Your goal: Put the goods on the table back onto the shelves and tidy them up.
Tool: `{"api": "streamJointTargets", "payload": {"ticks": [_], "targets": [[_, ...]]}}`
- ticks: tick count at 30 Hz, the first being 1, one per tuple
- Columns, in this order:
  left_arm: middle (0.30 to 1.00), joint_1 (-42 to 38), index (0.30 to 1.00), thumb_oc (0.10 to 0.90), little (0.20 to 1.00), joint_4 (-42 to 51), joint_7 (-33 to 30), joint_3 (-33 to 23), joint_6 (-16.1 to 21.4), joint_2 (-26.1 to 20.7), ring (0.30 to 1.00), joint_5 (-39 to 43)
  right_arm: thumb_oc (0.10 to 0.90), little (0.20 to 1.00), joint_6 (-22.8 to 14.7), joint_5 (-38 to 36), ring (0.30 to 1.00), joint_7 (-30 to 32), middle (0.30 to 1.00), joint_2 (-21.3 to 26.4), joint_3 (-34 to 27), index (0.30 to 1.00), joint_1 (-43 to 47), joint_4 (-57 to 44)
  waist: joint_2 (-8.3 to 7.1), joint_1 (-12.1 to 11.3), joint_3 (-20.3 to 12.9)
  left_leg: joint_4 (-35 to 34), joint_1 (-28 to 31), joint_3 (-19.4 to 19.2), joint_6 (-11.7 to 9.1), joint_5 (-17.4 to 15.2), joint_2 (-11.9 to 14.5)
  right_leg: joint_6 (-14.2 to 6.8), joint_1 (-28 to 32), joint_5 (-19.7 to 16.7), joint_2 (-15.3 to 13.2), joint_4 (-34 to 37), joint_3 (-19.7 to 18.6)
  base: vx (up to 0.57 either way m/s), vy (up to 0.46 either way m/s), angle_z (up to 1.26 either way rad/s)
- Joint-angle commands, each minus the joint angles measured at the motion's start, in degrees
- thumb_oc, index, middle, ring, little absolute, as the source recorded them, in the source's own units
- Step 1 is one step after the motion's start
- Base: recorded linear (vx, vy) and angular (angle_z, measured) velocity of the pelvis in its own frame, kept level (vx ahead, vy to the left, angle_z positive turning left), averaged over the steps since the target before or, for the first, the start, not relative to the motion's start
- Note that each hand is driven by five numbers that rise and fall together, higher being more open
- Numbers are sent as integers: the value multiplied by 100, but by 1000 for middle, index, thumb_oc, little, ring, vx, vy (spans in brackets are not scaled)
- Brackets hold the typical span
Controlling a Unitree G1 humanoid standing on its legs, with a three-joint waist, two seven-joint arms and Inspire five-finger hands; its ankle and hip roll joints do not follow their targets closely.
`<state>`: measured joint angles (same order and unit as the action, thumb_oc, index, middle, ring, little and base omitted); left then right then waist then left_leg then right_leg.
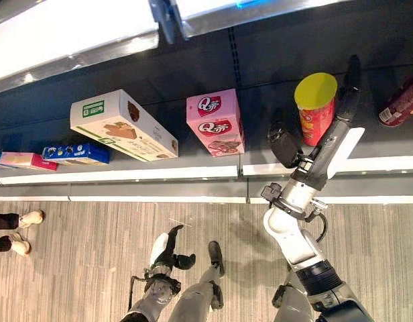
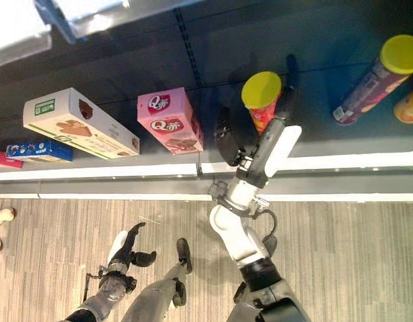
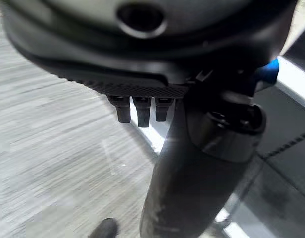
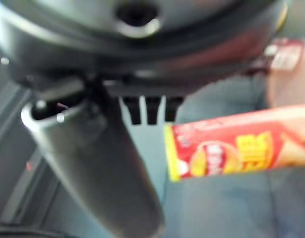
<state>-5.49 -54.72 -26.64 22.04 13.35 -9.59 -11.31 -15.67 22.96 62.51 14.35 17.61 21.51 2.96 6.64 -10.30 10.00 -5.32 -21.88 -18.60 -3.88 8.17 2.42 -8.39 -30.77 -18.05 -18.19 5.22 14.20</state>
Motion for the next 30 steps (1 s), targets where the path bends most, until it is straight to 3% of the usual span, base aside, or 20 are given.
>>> {"api": "streamJointTargets", "payload": {"ticks": [1,7,8,13,18,21,22,26,28,29,30], "targets": [[900,143,900,800,900,-312,-313,2,-72,-441,900,65,800,900,-572,123,900,-105,900,-45,-250,900,155,-772,-122,-236,-325,100,470,404,-245,-737,458,-661,792,143,-490,-22,226,68,10,5],[900,384,900,800,900,-611,-218,-125,-247,-345,900,-103,800,900,-569,96,900,-244,900,102,-334,900,-892,-969,-400,-75,-564,45,1195,376,-265,-794,541,-661,1495,250,-419,-22,379,93,14,1],[900,471,900,800,900,-572,-218,-158,-261,-335,900,-167,800,900,-524,112,900,-210,900,140,-436,900,-1285,-889,-508,7,-602,32,1387,318,-234,-708,509,-635,1675,208,-445,-22,450,78,-1,-7],[900,758,900,800,900,-532,-133,-260,-302,-325,900,-278,800,900,-391,33,900,-152,900,145,-931,900,-1890,-877,-583,174,-736,32,1858,135,-260,-801,544,-634,2019,315,-352,-22,439,96,12,-4],[900,909,900,800,900,-780,-112,-446,-394,-264,900,-331,800,900,-440,-59,900,-301,900,138,-1051,900,-2528,-1115,-626,354,-895,32,2096,-17,-299,-854,593,-629,2146,387,-277,-22,372,51,23,-21],[900,998,900,800,900,-1097,-175,-855,-507,-137,900,-192,800,900,-646,-328,900,-795,900,162,-1153,900,-3715,-1425,-735,691,-1015,32,2296,-122,-348,-857,639,-613,2288,413,-195,-22,304,42,14,-20],[900,1004,900,800,900,-1097,-175,-853,-506,-137,900,-192,800,900,-644,-332,900,-801,900,163,-1154,900,-3725,-1434,-735,691,-1018,32,2299,-122,-348,-858,639,-614,2290,414,-195,-22,304,43,17,-11],[900,1043,900,800,900,-1217,-26,-977,-483,-52,900,-48,800,900,-569,-498,900,-943,900,173,-1353,900,-4230,-967,-763,952,-1082,32,2411,-217,-385,-855,666,-609,2327,408,-134,-23,203,22,13,-13],[900,1082,900,800,900,-1213,185,-1042,-381,-62,900,116,800,900,-262,-482,900,-1049,900,173,-1486,900,-4549,22,-780,1139,-1109,32,2510,-300,-400,-875,686,-601,2343,411,-80,-46,80,23,12,-32],[900,1081,900,800,900,-1213,186,-1044,-380,-63,900,117,800,900,-267,-481,900,-1045,900,173,-1483,900,-4543,31,-780,1136,-1105,32,2515,-305,-400,-877,686,-601,2344,411,-78,-47,75,32,14,-32],[900,1081,900,800,900,-1181,314,-1089,-322,-47,900,283,800,900,-87,-664,900,-1078,900,39,-1607,900,-4552,1010,-781,1247,-1135,32,2589,-337,-403,-901,681,-586,2359,448,-46,-65,-28,35,11,-24]]}}
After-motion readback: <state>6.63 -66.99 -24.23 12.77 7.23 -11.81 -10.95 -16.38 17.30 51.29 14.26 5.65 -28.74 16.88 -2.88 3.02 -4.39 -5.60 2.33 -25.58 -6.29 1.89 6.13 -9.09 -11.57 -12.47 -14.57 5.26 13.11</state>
